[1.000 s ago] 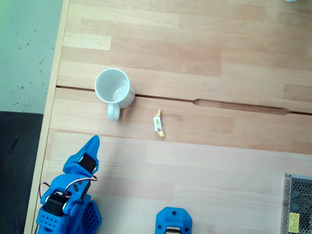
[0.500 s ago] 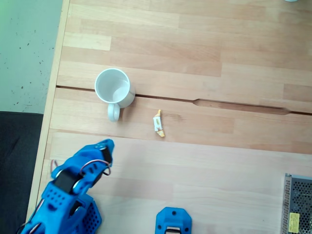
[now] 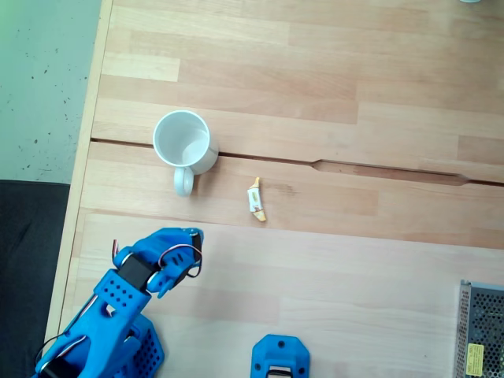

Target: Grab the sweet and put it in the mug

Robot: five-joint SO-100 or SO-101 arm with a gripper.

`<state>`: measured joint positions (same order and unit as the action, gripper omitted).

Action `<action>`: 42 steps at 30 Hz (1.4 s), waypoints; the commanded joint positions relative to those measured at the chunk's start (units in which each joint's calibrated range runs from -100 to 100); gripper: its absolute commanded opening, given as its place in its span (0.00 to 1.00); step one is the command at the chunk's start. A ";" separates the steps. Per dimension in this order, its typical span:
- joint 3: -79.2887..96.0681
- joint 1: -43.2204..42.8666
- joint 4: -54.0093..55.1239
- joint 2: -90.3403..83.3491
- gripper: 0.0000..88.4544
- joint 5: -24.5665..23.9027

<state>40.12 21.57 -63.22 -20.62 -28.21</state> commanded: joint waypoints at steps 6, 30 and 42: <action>-8.27 0.44 -0.08 12.27 0.00 0.00; -36.10 0.44 -1.54 39.89 0.00 -0.05; -38.24 6.32 -1.54 42.82 0.00 -0.05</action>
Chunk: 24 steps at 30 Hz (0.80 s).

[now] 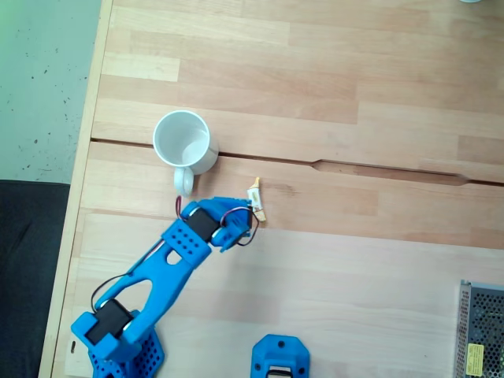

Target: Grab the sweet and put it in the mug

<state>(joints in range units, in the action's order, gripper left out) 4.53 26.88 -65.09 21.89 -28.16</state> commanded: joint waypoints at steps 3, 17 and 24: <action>-2.92 1.08 0.34 2.29 0.00 -0.05; -10.68 0.93 0.42 4.19 0.00 -1.27; -13.72 1.00 -0.63 9.09 0.00 -1.81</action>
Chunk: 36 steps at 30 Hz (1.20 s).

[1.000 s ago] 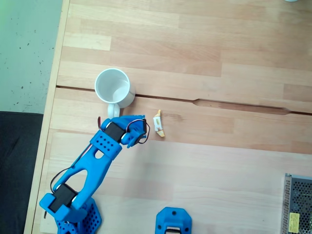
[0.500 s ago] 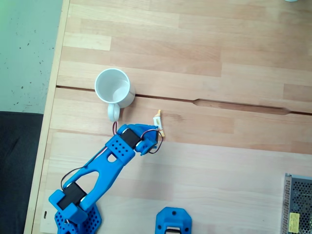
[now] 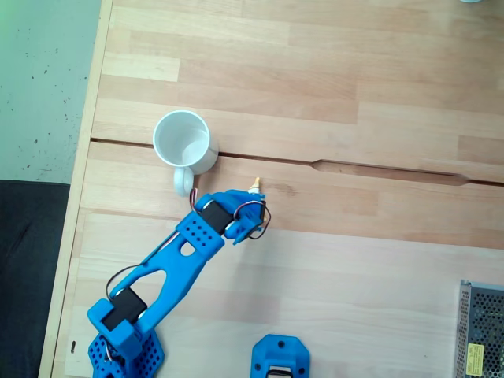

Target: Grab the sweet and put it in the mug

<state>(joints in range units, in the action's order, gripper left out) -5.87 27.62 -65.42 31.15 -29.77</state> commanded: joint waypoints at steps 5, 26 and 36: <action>-3.76 0.26 -0.31 1.20 0.00 -0.20; -3.23 -0.10 0.66 1.63 0.29 -0.68; -5.81 -0.53 0.66 6.11 0.36 -1.37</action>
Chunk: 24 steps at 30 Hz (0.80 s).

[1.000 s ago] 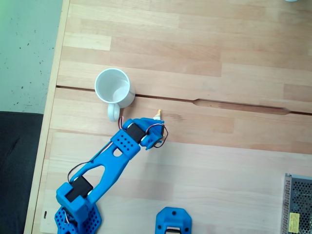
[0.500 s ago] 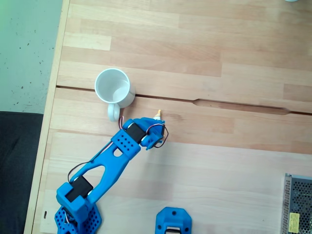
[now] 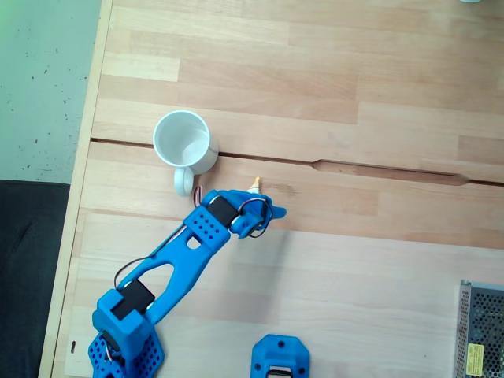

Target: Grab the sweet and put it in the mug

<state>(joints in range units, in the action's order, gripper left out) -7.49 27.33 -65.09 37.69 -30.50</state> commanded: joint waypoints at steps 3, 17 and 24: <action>-4.56 -0.24 0.34 -0.34 0.36 -2.54; -4.56 -3.58 0.42 1.55 0.35 -3.47; -4.56 -3.65 0.42 2.32 0.35 -3.47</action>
<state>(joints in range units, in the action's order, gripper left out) -9.28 24.15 -65.09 40.87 -34.02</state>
